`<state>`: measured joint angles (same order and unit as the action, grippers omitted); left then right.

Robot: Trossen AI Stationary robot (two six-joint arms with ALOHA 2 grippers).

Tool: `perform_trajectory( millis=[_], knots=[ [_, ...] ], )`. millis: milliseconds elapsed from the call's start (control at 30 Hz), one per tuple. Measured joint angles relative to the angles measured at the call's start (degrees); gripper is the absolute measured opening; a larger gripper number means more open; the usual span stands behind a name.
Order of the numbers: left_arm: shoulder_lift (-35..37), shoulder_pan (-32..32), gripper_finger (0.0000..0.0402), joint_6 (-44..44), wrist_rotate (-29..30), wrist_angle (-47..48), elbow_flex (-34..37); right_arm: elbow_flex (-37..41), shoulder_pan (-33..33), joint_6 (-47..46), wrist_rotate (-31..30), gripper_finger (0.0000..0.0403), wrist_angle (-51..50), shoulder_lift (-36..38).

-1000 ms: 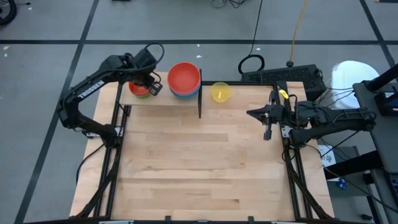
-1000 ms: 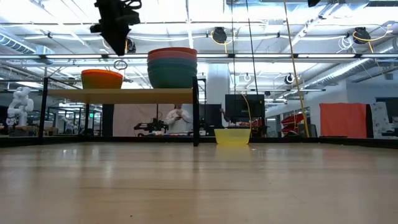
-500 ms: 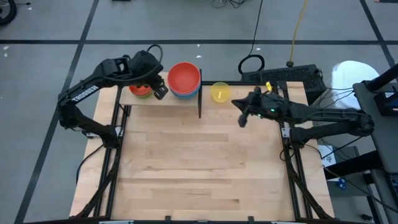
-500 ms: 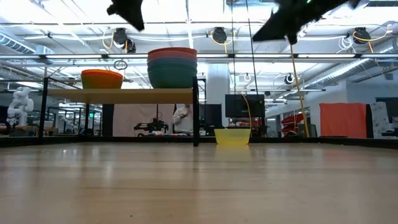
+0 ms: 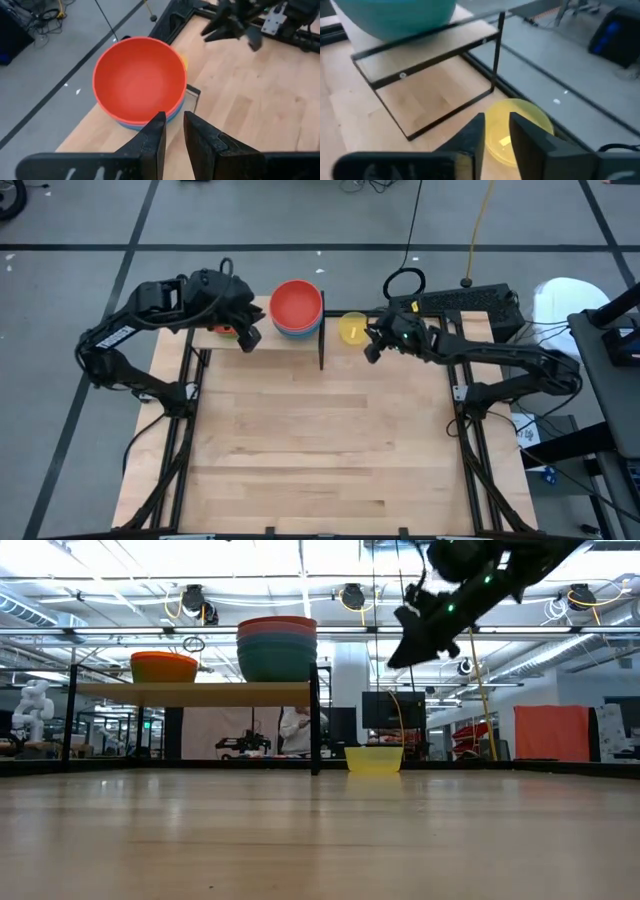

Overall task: Place and stack bowls onto a shelf
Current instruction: Stack the yellow bowl on top of the orange bowl on the shelf

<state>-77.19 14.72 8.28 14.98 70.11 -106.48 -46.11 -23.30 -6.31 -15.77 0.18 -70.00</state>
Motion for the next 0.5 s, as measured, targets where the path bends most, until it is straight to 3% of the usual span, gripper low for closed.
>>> perform_trajectory(
  millis=[233,500],
  knots=[
    [0.85,-1.06,0.0074,1.24,-0.13,0.07,0.01,-0.02,-7.89,0.35,16.11,0.0105,2.33,-6.92],
    [0.79,-1.03,0.0074,1.02,-0.12,0.15,0.01,-0.02,-12.05,8.1,23.81,0.0089,2.14,-12.43]
  ],
)
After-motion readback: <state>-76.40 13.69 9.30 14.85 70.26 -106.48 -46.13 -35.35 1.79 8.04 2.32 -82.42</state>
